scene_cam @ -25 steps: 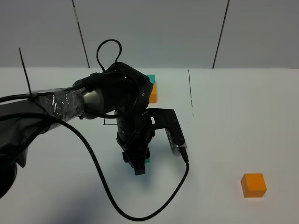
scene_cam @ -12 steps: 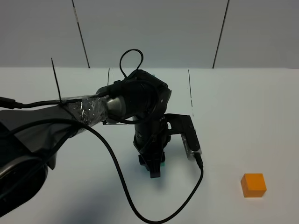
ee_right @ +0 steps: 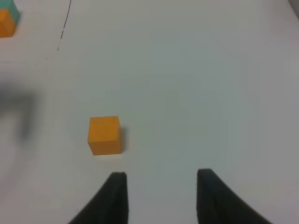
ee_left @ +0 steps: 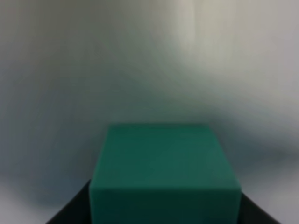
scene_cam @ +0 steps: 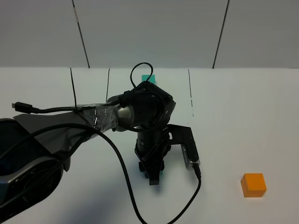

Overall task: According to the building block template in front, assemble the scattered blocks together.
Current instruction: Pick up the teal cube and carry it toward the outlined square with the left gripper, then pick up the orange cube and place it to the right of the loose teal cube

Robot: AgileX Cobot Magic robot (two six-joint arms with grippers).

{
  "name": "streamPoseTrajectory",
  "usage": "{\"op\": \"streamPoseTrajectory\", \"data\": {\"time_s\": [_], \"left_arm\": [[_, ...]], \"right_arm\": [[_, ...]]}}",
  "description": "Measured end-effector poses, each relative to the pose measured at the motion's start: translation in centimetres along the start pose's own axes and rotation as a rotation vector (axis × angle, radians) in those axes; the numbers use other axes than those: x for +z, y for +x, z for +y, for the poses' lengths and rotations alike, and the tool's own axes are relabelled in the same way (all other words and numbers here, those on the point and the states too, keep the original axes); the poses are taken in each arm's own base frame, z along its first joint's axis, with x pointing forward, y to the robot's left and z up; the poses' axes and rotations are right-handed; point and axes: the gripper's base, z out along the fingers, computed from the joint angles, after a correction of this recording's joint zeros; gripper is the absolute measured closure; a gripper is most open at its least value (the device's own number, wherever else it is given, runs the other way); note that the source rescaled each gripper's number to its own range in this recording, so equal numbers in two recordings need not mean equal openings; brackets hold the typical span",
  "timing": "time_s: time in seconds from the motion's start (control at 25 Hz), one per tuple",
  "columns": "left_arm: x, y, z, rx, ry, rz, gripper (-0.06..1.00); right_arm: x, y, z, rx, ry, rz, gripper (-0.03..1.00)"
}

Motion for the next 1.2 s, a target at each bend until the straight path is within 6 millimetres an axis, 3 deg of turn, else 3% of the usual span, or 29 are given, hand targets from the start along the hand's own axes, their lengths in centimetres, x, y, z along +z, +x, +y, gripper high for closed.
{"op": "streamPoseTrajectory", "data": {"time_s": [0.76, 0.84, 0.92, 1.12, 1.2], "left_arm": [[0.13, -0.31, 0.28, 0.088, -0.03, -0.03, 0.94], [0.13, -0.31, 0.28, 0.088, -0.03, -0.03, 0.91], [0.13, -0.31, 0.28, 0.088, -0.03, -0.03, 0.75], [0.13, -0.32, 0.29, 0.088, -0.031, -0.031, 0.14], [0.13, -0.31, 0.34, 0.09, -0.037, -0.03, 0.0]], "right_arm": [[0.0, 0.0, 0.0, 0.0, 0.0, 0.0, 0.97], [0.0, 0.0, 0.0, 0.0, 0.0, 0.0, 0.97], [0.0, 0.0, 0.0, 0.0, 0.0, 0.0, 0.97], [0.0, 0.0, 0.0, 0.0, 0.0, 0.0, 0.97], [0.0, 0.0, 0.0, 0.0, 0.0, 0.0, 0.97]]}}
